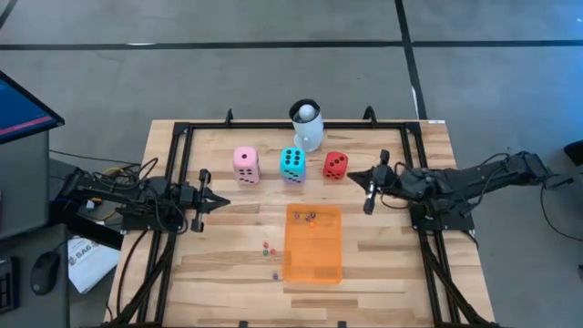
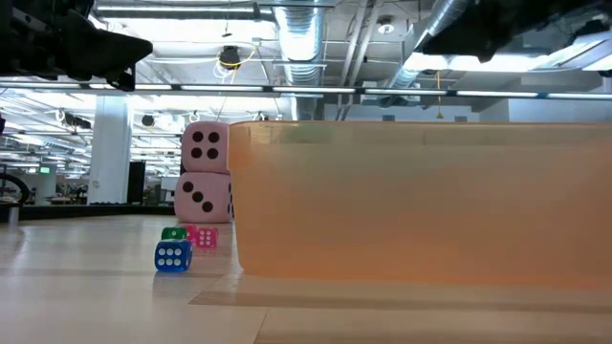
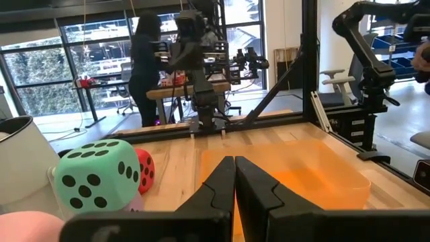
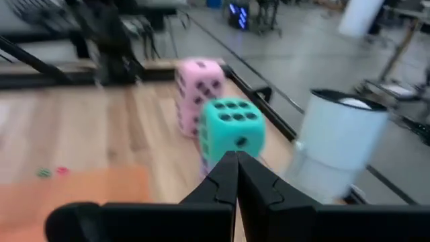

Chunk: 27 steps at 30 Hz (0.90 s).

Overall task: Pick & Place Dice
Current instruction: Put the large red dice into the orange bin

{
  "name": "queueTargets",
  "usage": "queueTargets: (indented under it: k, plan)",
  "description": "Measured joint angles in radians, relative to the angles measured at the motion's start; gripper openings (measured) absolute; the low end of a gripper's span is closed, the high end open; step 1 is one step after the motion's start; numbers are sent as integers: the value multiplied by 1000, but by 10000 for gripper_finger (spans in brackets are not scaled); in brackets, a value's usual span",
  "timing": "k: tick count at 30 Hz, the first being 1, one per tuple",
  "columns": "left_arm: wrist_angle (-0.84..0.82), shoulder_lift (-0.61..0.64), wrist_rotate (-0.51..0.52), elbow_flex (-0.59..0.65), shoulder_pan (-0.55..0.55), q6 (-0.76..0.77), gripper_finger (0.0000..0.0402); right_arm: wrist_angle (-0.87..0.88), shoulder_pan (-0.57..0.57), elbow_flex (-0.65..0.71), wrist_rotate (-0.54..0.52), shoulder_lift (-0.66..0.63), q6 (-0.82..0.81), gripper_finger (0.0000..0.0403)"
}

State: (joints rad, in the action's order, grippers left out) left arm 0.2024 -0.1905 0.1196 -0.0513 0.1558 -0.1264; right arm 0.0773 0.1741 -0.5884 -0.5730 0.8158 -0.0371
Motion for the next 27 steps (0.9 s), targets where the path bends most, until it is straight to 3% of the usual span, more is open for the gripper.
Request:
queueTargets:
  k: [5,10,19,27]
  plan:
    - [0,0,0,0,0,0,0,226,-101,-133,40,106,-46,0]
    - [0,0,0,0,0,0,0,388,-218,-255,176,212,-9,0]
    - [0,0,11,0,0,0,0,427,-460,-344,471,318,155,0]
    - [0,0,39,-1,0,0,0,601,-657,-442,549,410,199,0]
